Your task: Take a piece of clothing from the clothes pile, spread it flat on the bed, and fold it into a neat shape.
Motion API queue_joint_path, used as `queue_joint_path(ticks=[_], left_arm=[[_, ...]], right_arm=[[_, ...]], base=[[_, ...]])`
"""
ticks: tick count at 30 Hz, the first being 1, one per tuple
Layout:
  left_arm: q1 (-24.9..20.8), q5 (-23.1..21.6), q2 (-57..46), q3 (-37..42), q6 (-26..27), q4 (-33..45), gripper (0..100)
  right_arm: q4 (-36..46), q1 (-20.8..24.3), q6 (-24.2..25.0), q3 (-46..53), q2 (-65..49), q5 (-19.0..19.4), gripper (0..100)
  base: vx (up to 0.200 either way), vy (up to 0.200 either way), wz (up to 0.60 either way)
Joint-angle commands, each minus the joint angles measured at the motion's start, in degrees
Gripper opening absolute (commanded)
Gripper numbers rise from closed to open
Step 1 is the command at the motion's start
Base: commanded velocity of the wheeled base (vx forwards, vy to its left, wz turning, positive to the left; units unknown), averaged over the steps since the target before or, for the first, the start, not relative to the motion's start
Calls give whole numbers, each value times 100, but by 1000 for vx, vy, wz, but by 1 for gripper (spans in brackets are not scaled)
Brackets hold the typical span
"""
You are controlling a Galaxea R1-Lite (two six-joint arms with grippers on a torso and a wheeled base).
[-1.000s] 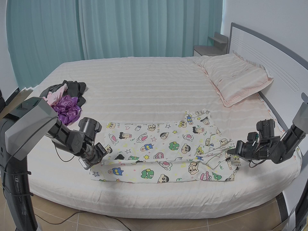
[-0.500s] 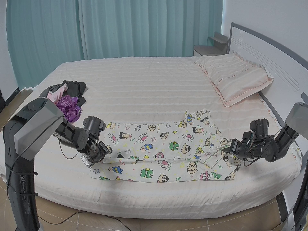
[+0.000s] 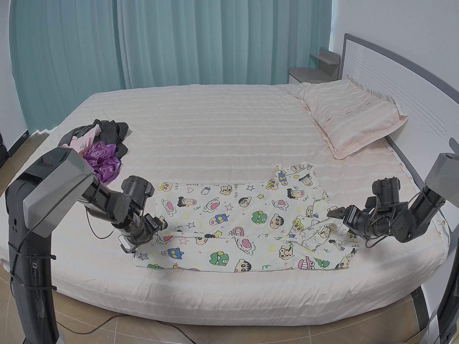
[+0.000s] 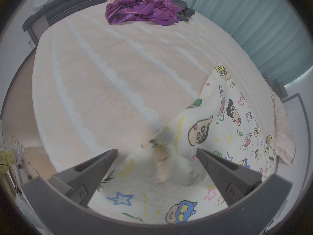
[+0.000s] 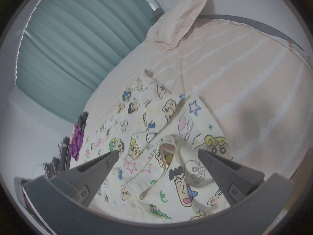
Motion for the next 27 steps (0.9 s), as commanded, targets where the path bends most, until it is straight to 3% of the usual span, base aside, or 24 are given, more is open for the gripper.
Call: queue_joint_path(ticks=[1, 7, 14, 17, 19, 23, 27], left_arm=[[237, -427, -557, 394, -158, -18, 100], [861, -1350, -1471, 1062, -220, -71, 100], [1476, -2915, -2368, 1844, -694, -106, 100], [1494, -3029, -2455, 2064, -694, -238, 100], [1494, -3047, -2420, 2750, -721, -1310, 100], [1494, -2985, -2306, 3066, -738, -2215, 100], [1564, -3047, -2306, 3031, -1011, -2356, 100]], right_arm=[[-181, 61, 489, 379, -699, -368, 100], [-243, 817, 1939, 801, -1217, -1493, 100], [-357, 1283, 2132, 845, -567, -1906, 100], [-498, 1318, 2124, 749, -303, -2030, 100], [-893, 1336, 2036, 538, 312, -2372, 100], [-1078, 1336, 1851, 450, 540, -2399, 100], [-1139, 1380, 1825, 300, 593, -2399, 100]], base=[[0, 0, 0], [0, 0, 0], [0, 0, 0], [0, 0, 0], [0, 0, 0], [0, 0, 0], [0, 0, 0]])
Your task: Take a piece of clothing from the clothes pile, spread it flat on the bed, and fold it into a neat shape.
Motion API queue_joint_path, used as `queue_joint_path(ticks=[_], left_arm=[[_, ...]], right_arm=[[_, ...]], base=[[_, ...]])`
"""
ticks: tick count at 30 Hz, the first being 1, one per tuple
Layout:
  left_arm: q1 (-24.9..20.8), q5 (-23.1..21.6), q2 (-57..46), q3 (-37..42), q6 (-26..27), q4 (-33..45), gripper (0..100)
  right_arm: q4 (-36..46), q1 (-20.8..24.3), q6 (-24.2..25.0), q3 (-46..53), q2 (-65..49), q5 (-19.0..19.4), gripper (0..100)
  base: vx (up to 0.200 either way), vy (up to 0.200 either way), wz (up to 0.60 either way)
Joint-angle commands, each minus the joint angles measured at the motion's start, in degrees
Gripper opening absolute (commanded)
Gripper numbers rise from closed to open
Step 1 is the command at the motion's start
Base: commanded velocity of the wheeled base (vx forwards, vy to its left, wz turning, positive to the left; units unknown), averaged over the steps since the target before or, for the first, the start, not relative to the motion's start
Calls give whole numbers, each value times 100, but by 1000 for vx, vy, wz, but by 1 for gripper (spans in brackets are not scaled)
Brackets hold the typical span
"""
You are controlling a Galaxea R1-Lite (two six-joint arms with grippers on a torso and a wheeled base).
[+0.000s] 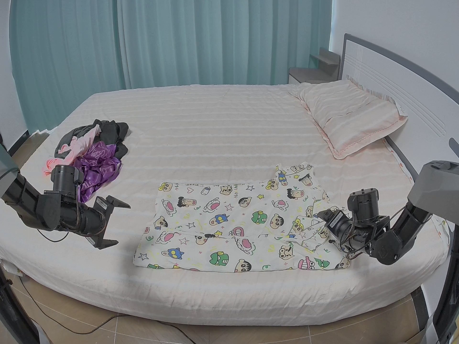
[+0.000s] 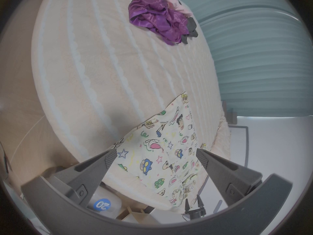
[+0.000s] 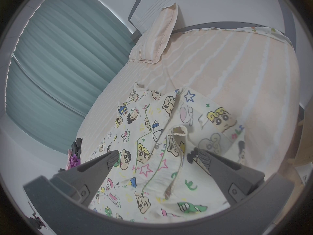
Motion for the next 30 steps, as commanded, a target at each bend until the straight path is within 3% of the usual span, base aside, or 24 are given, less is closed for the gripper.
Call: queue_joint_path(ticks=[1, 26, 27, 30], left_arm=[[105, -85, -23, 398, -209, -359, 100], [9, -208, 12, 494, -226, -438, 100], [9, -199, 21, 494, -226, -438, 100], [9, -208, 30, 494, -226, -438, 100]], right_arm=[[-203, 102, -105, -275, 612, -107, 100], [-220, 66, -325, -811, 1227, -124, 100], [-212, 58, -316, -838, 1245, -116, 0], [-220, 22, -316, -794, 1227, -124, 0]], base=[[0, 0, 0], [0, 0, 0], [0, 0, 0], [0, 0, 0]])
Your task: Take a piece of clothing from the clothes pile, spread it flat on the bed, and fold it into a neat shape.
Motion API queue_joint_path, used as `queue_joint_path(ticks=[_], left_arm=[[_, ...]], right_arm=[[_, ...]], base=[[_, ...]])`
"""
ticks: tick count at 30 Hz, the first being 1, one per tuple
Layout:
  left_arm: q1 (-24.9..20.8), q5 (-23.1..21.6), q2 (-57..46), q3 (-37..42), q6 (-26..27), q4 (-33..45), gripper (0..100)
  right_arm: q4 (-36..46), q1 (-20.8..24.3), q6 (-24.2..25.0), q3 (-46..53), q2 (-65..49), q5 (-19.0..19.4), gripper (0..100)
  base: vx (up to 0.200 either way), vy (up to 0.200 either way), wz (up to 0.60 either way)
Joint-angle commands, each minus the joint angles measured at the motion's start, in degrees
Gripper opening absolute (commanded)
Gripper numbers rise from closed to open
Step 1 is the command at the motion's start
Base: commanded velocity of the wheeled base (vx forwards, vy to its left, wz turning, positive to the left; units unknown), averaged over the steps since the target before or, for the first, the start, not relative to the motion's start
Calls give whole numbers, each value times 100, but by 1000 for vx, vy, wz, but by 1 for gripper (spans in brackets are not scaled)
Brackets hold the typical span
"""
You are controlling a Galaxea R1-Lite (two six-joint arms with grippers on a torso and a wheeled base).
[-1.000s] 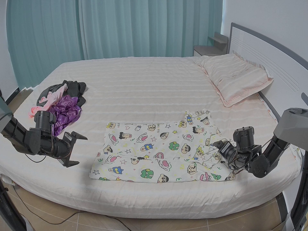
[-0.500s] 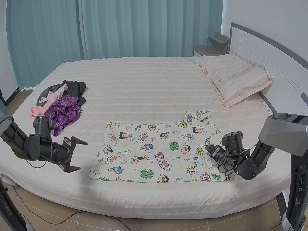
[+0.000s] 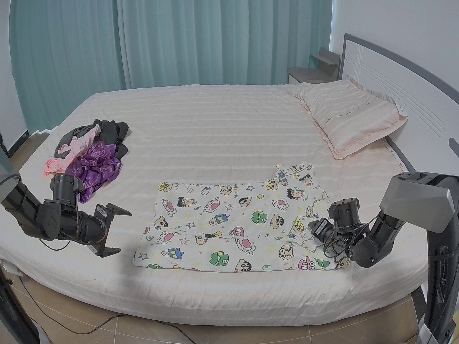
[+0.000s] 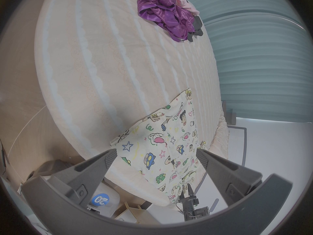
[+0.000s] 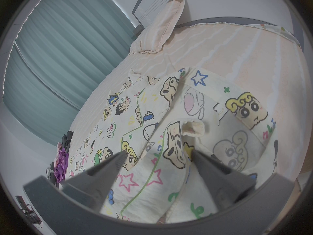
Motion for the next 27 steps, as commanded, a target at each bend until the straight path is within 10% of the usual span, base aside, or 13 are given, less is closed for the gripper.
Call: queue_joint_path(ticks=[1, 27], left_arm=[[1, 8, 39, -1, -2, 6, 100], [1, 17, 65, 70, -2, -3, 100]], right_arm=[[-2, -50, 7, 48, -3, -4, 0], [77, 284, -28, 1305, -1339, -355, 0]], base=[[0, 0, 0], [0, 0, 0]])
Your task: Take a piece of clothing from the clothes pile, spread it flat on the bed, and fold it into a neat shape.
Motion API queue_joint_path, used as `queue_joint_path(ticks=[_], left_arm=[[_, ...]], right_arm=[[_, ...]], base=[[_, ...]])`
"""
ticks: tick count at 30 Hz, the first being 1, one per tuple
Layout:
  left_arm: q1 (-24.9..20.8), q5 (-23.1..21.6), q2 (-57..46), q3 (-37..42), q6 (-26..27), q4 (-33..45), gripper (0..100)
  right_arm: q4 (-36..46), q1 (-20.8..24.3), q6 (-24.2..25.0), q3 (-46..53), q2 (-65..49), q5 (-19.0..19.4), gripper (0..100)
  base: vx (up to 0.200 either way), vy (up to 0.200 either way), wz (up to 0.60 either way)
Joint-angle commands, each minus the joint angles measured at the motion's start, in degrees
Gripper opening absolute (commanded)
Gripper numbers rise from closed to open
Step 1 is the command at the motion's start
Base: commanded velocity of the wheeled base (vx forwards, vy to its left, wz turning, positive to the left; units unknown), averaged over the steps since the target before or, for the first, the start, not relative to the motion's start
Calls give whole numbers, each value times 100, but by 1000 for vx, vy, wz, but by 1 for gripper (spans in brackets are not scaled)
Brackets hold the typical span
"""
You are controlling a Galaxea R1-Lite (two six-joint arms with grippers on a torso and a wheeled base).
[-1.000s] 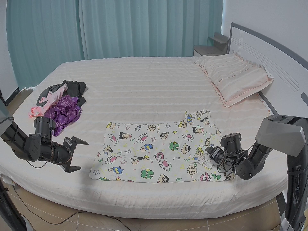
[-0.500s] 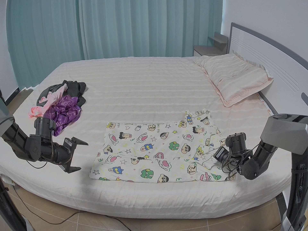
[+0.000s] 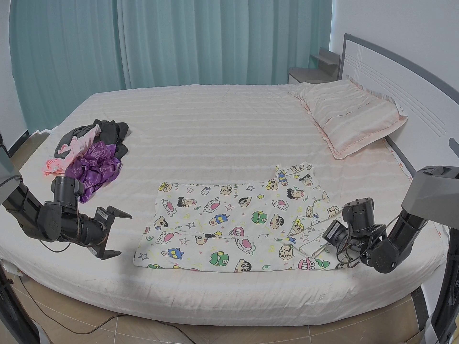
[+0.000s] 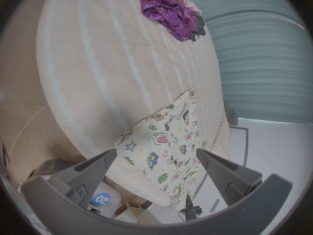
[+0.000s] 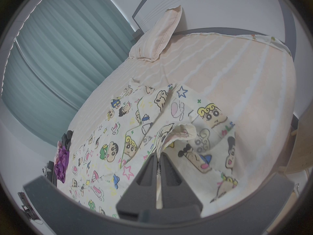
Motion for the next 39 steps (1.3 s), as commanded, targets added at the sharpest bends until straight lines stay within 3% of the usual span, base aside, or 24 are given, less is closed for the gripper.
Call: queue_joint_path(ticks=[1, 9, 23, 24, 32, 39], left_arm=[[-2, 1, 9, 20, -2, -1, 100], [-2, 1, 9, 20, -2, -1, 100], [-2, 1, 9, 29, -2, -1, 100], [-2, 1, 9, 29, -2, -1, 100], [-2, 1, 9, 29, -2, -1, 100], [-2, 1, 9, 29, 7, -1, 100]], right_arm=[[-2, 186, -11, 266, -377, -98, 0], [384, 511, 7, 442, -729, -273, 0], [340, 845, 15, 952, -746, -563, 0], [340, 872, 15, 978, -746, -572, 100], [340, 1259, 24, 1365, -993, -572, 100], [358, 784, -2, 776, -1151, -423, 100]], base=[[0, 0, 0], [0, 0, 0], [0, 0, 0], [0, 0, 0], [0, 0, 0], [0, 0, 0]])
